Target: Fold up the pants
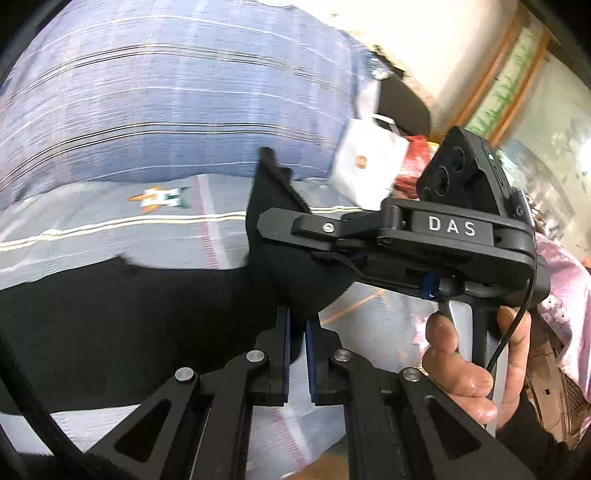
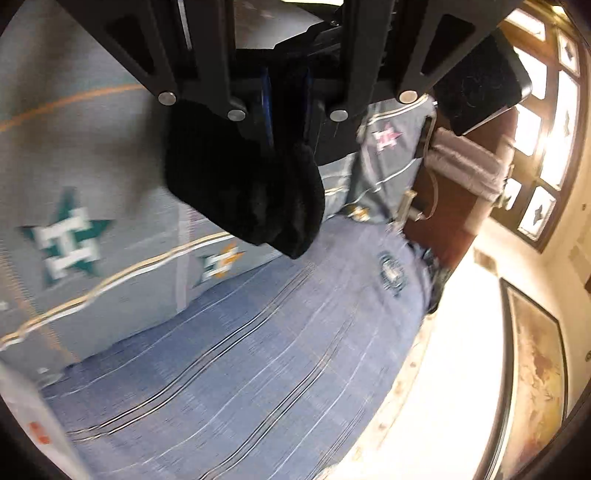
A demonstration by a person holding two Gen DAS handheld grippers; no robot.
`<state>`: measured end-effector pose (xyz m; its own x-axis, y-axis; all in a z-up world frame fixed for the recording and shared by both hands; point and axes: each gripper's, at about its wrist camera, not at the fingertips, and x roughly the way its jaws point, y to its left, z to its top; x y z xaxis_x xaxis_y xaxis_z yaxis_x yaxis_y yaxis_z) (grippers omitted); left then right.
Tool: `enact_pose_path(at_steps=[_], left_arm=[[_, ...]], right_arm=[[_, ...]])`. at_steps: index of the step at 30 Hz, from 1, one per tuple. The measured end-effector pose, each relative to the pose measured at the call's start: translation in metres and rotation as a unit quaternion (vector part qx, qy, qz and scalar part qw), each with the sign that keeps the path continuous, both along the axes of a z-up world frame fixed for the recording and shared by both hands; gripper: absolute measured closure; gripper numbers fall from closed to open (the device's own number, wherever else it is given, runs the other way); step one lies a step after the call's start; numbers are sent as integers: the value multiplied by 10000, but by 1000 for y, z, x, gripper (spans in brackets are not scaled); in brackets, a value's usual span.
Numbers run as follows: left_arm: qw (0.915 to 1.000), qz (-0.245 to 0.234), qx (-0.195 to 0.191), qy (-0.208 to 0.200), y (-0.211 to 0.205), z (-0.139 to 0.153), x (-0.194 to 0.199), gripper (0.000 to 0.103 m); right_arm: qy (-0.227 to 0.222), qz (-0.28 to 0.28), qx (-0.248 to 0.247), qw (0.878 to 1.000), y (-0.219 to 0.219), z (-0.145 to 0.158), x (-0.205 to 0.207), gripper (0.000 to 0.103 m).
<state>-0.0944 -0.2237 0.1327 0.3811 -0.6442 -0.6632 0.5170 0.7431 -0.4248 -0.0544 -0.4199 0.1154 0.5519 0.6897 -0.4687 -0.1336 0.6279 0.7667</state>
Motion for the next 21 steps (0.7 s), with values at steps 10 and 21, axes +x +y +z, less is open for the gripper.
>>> enact_pose_path(at_steps=[10,21], left_arm=[[9834,807,-44,1623,69,-73,39,95],[9814,1072,8,1591,82,-68,39,50]], right_arm=[[622,555,-458,9955,89,-65,47,87],[276,-63,146,9995,37,-43,30,17]])
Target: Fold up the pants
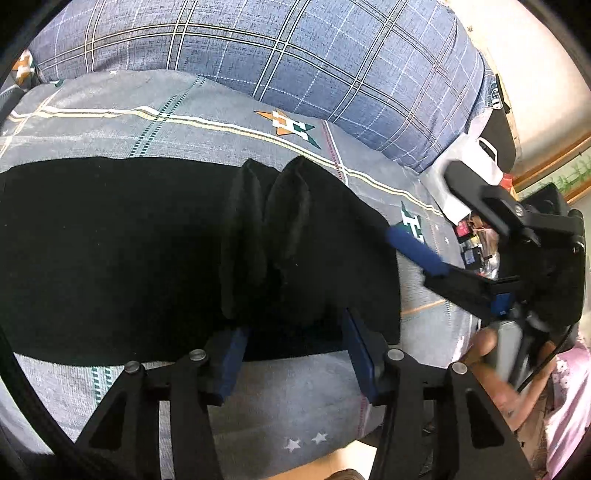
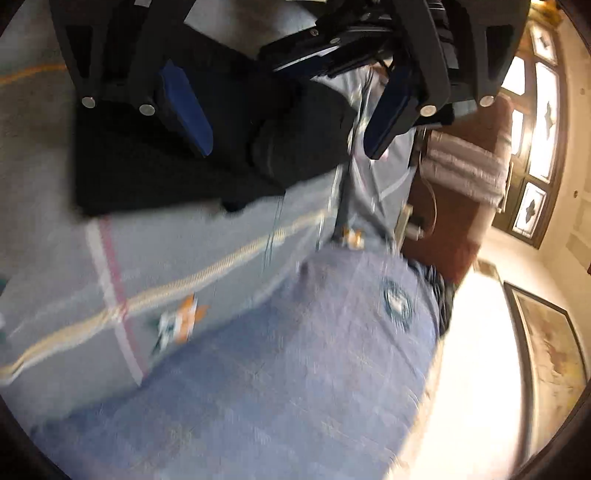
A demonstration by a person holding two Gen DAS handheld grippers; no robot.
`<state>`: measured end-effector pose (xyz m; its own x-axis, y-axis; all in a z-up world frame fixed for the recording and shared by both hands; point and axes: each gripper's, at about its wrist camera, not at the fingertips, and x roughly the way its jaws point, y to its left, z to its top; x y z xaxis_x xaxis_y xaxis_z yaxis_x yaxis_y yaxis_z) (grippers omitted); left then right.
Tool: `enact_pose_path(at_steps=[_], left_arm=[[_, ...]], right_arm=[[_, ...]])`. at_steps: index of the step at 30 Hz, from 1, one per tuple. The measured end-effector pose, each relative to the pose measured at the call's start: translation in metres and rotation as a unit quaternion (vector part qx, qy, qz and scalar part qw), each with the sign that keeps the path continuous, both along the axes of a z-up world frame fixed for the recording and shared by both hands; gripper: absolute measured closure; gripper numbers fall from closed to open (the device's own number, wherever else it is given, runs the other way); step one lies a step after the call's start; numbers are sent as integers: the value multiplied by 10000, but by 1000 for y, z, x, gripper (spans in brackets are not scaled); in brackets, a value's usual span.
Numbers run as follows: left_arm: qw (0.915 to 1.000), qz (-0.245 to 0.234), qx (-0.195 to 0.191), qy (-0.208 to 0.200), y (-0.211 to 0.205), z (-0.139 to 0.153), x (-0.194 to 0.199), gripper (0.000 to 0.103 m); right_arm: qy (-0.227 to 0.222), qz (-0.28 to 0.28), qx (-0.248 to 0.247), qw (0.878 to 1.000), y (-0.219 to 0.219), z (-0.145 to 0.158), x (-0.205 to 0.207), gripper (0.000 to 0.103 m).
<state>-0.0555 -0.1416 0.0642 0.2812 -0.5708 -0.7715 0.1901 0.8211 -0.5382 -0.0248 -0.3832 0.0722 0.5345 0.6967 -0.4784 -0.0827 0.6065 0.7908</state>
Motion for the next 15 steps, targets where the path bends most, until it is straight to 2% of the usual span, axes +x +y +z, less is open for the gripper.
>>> enact_pose_path(at_steps=[2,5,8,11,13,15], left_arm=[[9999,113,-42,40,0,-7,6,52],[9998,167,-99,-35,1,-13,8,91],[9993,241,18,-292,6,0,1,93],[9973,488,150,-527,22,17,-8,93],[9979,405,341,-366,18,6,-1,93],[9984,349,443,-22,14,-14,5,93]], right_arm=[[61,-409,-122,9991,-18,0,-6,17],[454,-1021,-484,9926,-47,-11,-11,17],[795,-1311,-615,9863,-69,-25,-15,18],[900,-1253,-702,9855,-74,-30,-20,22],[933,-1079,-939,9853,-64,-32,-20,24],[1042,-924,-1152,9835,-53,-38,-17,35]])
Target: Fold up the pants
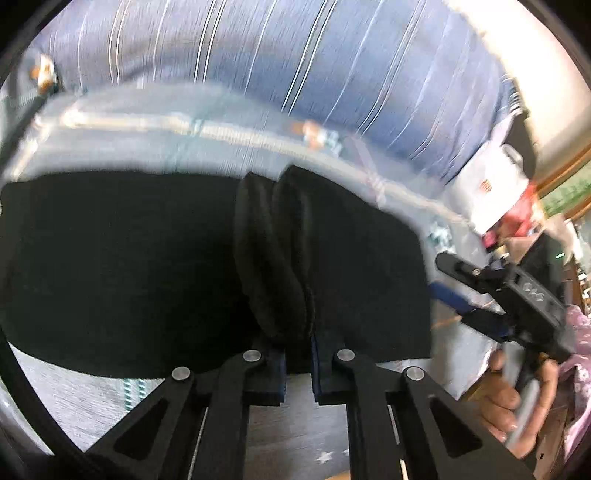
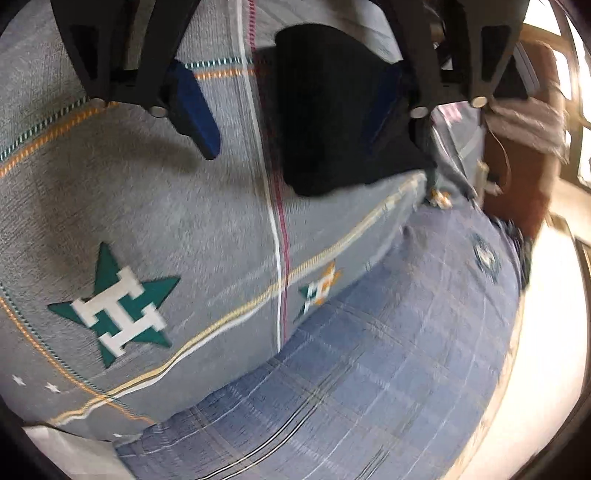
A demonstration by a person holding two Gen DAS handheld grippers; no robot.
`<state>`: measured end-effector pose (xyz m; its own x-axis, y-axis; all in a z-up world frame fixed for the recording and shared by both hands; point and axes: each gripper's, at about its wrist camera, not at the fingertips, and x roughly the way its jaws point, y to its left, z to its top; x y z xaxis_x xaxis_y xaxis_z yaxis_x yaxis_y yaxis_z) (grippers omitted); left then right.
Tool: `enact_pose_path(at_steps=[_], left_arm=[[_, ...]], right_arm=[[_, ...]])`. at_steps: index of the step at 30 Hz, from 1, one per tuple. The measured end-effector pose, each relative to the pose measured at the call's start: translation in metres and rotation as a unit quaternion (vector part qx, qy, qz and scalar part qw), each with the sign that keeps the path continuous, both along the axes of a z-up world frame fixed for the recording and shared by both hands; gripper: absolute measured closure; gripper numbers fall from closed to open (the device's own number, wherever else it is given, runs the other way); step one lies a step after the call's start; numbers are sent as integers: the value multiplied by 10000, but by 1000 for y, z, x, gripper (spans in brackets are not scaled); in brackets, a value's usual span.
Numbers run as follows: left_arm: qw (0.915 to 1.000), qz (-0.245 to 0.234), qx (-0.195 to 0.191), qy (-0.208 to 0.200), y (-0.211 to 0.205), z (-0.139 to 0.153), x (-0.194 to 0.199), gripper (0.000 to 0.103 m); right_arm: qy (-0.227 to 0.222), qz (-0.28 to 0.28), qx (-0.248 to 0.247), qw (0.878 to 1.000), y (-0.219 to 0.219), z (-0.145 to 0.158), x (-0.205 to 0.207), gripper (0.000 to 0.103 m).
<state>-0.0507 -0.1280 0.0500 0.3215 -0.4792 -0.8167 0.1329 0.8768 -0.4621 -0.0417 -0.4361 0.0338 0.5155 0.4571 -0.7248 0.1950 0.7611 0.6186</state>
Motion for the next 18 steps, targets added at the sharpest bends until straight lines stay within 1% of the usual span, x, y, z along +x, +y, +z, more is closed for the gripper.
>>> enact_pose_path(at_steps=[1,3,5,7,8,10,14,15,16,17,18], left_arm=[[9999,43,-50,121,1,-7,1,93],[9999,50,-34,124,1,-9,1,92],[9997,94,-82,202,5,-8,2,92],[9991,172,-230,318,11,-12,1,92],[9989,186,-268,348,11,-12,2,92],[9986,200,-308,379,12,-13,2,92],[9989,188,-258,345,11,-14,3,91],[9989,188,-256,344,7,-15,5,91],[9989,192,-257,344,8,-14,6,91],[9990,196,-237,339,8,-14,6,91],[9990,183,-237,336,8,-15,6,91]], right_arm=[[85,92,-42,9999,8,-3,3,36],[146,264,-37,9995,18,-8,7,43],[131,363,-130,9992,23,-7,7,45],[175,443,-296,9984,27,-8,6,45],[183,442,-303,9984,27,-8,5,45],[221,407,-182,9988,25,-10,5,45],[331,395,65,9986,26,-16,6,45],[334,472,136,9982,27,-16,6,45],[344,560,320,9973,29,-18,7,46],[384,616,537,9959,31,-21,7,54],[382,591,523,9962,31,-22,6,59]])
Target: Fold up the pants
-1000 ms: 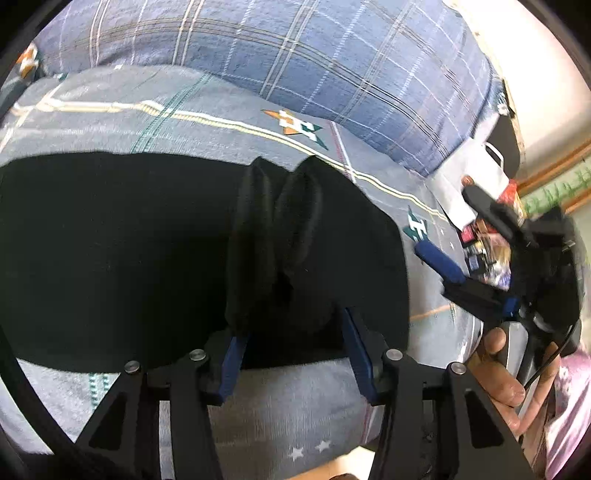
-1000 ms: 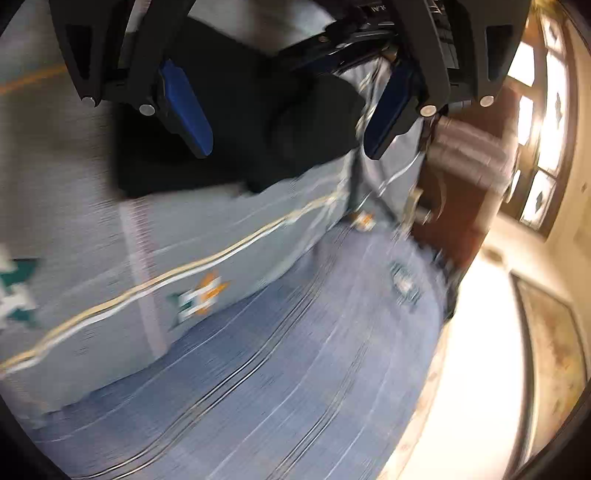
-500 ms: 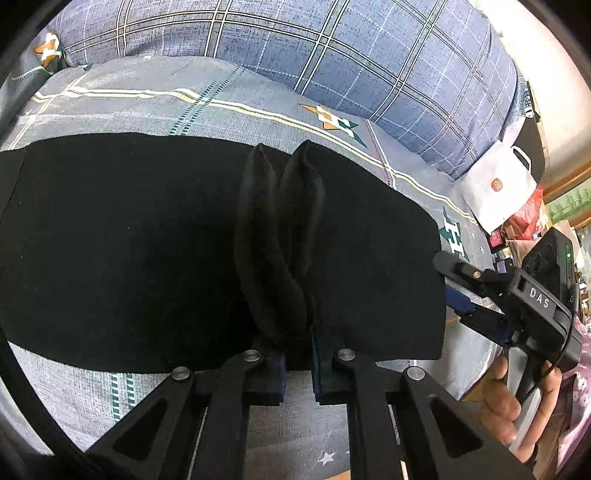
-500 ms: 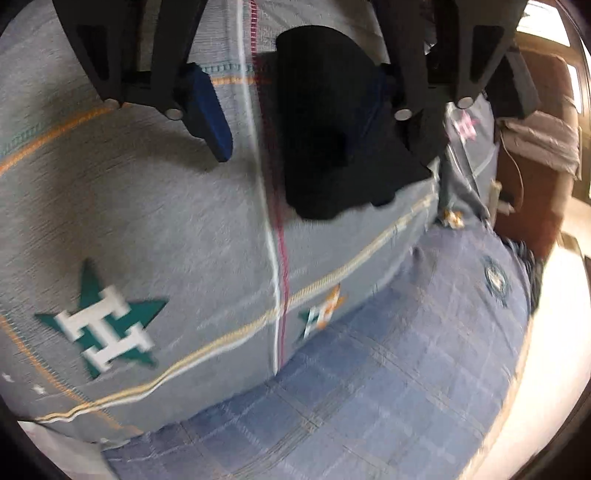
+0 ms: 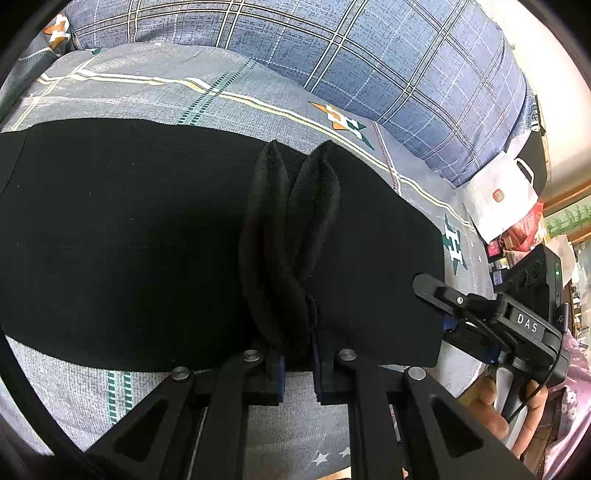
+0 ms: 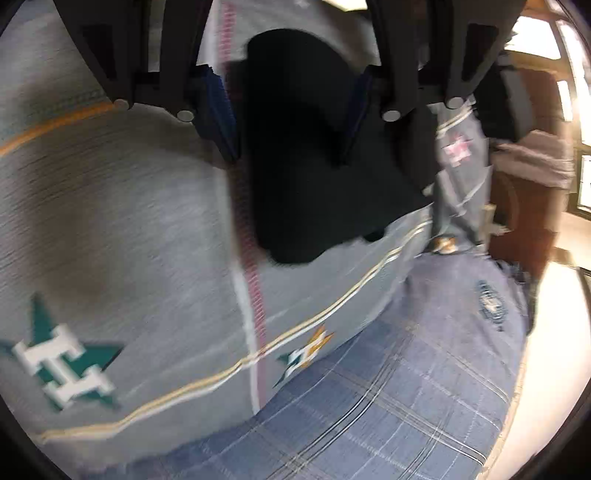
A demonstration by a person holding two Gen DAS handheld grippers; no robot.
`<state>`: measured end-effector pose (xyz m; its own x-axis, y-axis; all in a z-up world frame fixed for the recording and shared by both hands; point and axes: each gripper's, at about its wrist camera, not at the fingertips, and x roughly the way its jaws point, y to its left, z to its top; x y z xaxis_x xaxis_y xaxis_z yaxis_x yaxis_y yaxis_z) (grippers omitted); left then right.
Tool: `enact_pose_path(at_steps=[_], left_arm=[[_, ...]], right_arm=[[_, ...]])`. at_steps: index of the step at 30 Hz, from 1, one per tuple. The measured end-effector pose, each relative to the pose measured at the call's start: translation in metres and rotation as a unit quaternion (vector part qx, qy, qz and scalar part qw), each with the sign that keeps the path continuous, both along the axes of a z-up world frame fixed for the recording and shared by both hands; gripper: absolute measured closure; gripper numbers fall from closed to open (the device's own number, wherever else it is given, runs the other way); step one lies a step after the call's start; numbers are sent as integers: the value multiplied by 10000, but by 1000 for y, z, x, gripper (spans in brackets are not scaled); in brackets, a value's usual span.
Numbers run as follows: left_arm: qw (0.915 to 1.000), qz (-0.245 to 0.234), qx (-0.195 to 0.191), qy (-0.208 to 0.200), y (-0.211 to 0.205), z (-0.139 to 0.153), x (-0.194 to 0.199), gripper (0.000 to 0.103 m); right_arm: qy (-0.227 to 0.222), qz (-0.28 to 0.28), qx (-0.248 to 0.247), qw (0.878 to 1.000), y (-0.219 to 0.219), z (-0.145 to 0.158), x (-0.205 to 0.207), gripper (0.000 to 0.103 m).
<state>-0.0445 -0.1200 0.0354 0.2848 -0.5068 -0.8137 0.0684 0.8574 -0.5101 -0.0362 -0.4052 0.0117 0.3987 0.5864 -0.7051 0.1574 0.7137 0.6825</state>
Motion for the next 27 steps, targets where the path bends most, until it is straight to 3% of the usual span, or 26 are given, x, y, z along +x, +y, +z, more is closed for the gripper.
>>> enact_pose_path(at_steps=[3,6,9,11,12,14,16,17,20,22,23,24,27], left_arm=[[10000,-45,14,-58,-3,-1,0,91],[9997,-189,-166,-69,-8,-2,-2,91],[9951,-334,-922,108,-15,-2,-4,91],[9899,-442,-1334,199,-26,1,-4,91],[9893,-509,-1349,227,-31,2,-5,91],[9920,-600,-1088,232,-42,-1,-8,91],[9944,-557,-825,361,-43,-12,-6,91],[9936,-514,-906,436,-39,-18,-4,91],[9904,-379,-1183,612,-24,-17,0,89],[9941,-243,-1009,320,-13,-6,1,86],[9960,-160,-862,186,-9,-3,1,86],[9976,-72,-688,50,-4,2,0,85],[9980,137,-616,-22,10,10,7,82]], right_arm=[[-143,18,-44,9999,1,9,-3,82],[-519,148,-536,9971,10,34,-8,83],[-927,143,-426,9947,1,61,-14,83],[-1172,47,-727,9904,-12,81,-20,84],[-1209,-13,-957,9880,-16,85,-21,84],[-1024,-201,-1511,9830,-23,81,-21,84],[-635,-287,-1648,9839,-24,60,-13,84],[-441,-319,-1799,9822,-22,50,-9,83],[-123,-443,-1992,9789,-26,31,-2,74],[-42,-506,-2018,9781,-30,35,-2,61],[22,-537,-2029,9777,-33,35,-3,39],[21,-609,-2011,9777,-38,36,-5,30],[-510,-778,-1899,9774,-41,56,-17,30]])
